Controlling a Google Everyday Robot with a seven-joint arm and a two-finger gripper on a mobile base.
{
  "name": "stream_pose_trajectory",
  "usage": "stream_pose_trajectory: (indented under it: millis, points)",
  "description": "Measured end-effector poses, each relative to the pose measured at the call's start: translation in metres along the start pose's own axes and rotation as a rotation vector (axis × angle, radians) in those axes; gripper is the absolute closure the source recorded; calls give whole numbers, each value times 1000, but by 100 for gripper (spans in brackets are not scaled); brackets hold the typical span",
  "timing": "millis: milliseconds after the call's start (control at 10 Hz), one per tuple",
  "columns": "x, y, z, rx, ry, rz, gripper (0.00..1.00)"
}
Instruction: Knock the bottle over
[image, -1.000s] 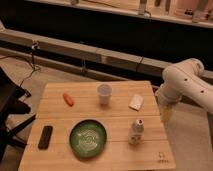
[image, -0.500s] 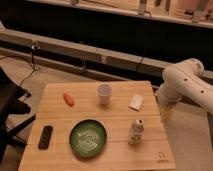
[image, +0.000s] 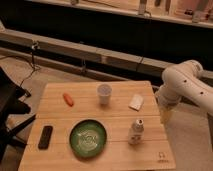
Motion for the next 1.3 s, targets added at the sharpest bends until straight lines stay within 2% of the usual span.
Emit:
stream_pose_trajectory:
  millis: [1300]
  points:
    - [-8,8,7,-21,-18,-34,20]
